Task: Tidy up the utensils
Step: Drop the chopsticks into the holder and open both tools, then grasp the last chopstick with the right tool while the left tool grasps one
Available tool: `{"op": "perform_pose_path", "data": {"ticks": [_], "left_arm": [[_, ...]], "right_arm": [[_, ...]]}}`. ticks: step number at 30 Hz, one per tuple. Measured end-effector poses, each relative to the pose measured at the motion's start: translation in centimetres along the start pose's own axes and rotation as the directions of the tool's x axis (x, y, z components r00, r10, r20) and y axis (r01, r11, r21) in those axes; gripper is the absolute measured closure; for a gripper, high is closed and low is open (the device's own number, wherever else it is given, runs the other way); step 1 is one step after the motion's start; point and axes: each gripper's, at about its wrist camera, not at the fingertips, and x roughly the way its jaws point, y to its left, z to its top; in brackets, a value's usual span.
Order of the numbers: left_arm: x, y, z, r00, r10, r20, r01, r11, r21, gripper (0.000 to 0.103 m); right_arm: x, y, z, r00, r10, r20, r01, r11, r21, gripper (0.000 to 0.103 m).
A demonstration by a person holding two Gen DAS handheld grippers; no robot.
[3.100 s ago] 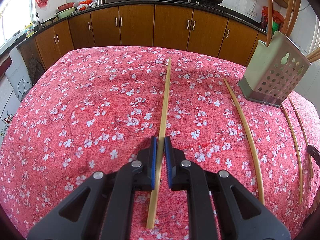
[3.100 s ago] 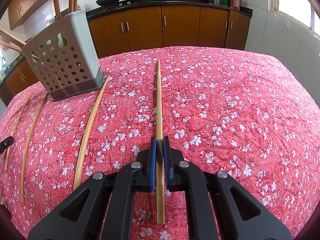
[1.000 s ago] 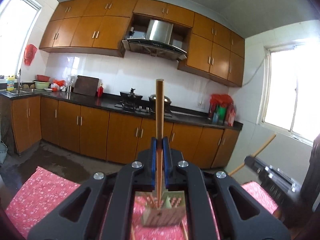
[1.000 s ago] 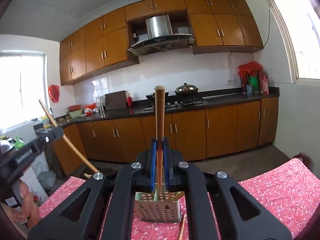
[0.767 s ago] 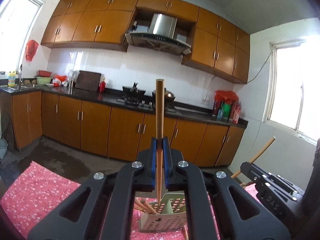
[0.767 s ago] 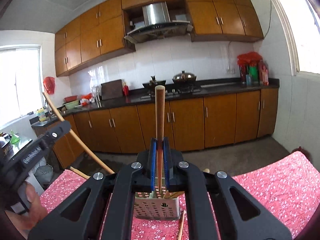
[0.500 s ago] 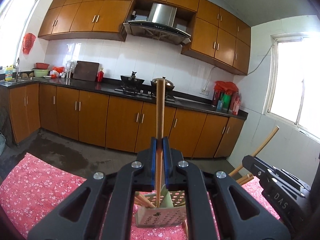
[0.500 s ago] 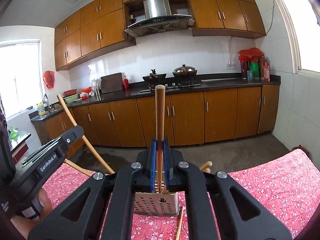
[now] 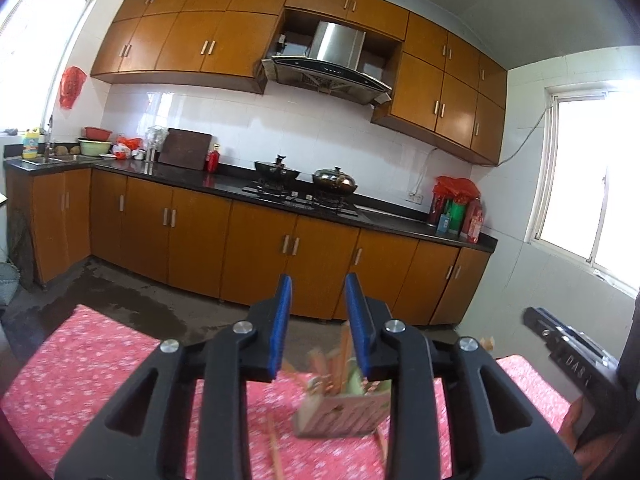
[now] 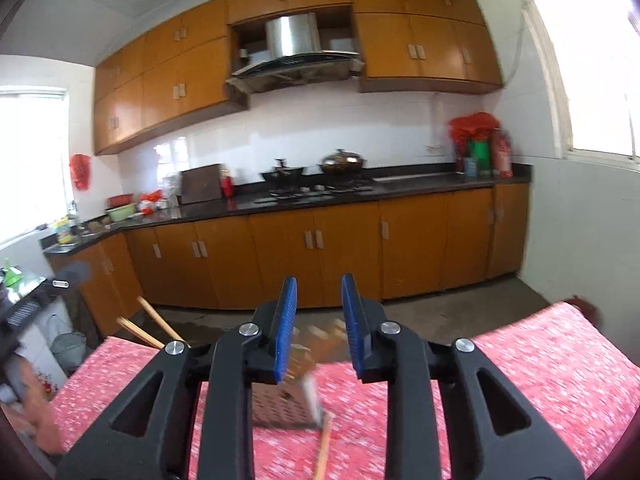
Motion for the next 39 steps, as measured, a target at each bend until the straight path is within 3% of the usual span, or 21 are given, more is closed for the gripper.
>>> {"op": "perform_pose_path", "data": {"ticks": [4,7,11,15,19,20,21,22,30,33,35,39], "left_arm": [[-2.2,2.8,-2.7,0.997,0.068,-0.046,-0.066,0.997,0.026,0.068],[-2.0,4.7,-6.4,0.981,0.126,-0.149,-0.117,0.991,0.063,0.068],[-0.3,5.9,-11.7,0.932,0.169,-0.32,-0.142,0.984,0.104,0.068],[0.9,5.0,-16.0,0.885,0.14,-0.445,-0.102,0.989,0.108,0.068],[1.5,3.6,-18.2,0.86,0.107,-0.499,-0.061,0.992,0.108,0.068],[1.7,3.3,-18.5,0.855,0.099,-0.509,-0.051,0.993,0.108,0.068],[1.8,3.0,-19.0,0.849,0.093,-0.521,-0.043,0.993,0.107,0.068],[2.0,2.8,-19.4,0.843,0.091,-0.53,-0.039,0.993,0.108,0.068],[4.0,0.5,-22.4,0.786,0.116,-0.608,-0.026,0.988,0.154,0.07],[4.9,0.2,-23.6,0.759,0.158,-0.631,-0.045,0.981,0.191,0.09],[5.1,0.3,-23.7,0.765,0.185,-0.617,-0.066,0.975,0.21,0.094],[6.0,2.8,-22.9,0.759,0.215,-0.615,-0.117,0.974,0.195,0.095]], "right_arm": [[0.3,-3.5,-3.7,0.99,-0.087,-0.114,0.091,0.995,0.028,0.076],[2.0,-5.2,-8.6,0.959,-0.109,-0.262,0.122,0.992,0.034,0.076],[3.7,-4.6,-15.0,0.891,0.001,-0.455,0.04,0.996,0.081,0.076],[4.3,-1.9,-19.3,0.824,0.11,-0.556,-0.061,0.992,0.107,0.076],[4.6,0.6,-21.6,0.793,0.111,-0.599,-0.097,0.994,0.056,0.077],[4.7,1.0,-21.7,0.79,0.099,-0.605,-0.093,0.995,0.042,0.079],[5.0,1.2,-22.1,0.787,0.073,-0.612,-0.079,0.997,0.016,0.088],[4.8,1.1,-22.2,0.798,0.056,-0.6,-0.069,0.998,0.001,0.093],[5.1,-2.1,-21.3,0.804,0.005,-0.595,0.038,0.997,0.06,0.095],[4.8,-2.1,-21.4,0.806,0.001,-0.592,0.035,0.998,0.048,0.095],[5.0,-2.0,-21.6,0.808,-0.007,-0.589,0.033,0.999,0.033,0.095],[6.4,-1.7,-21.6,0.812,-0.033,-0.582,0.037,0.999,-0.006,0.095]]}}
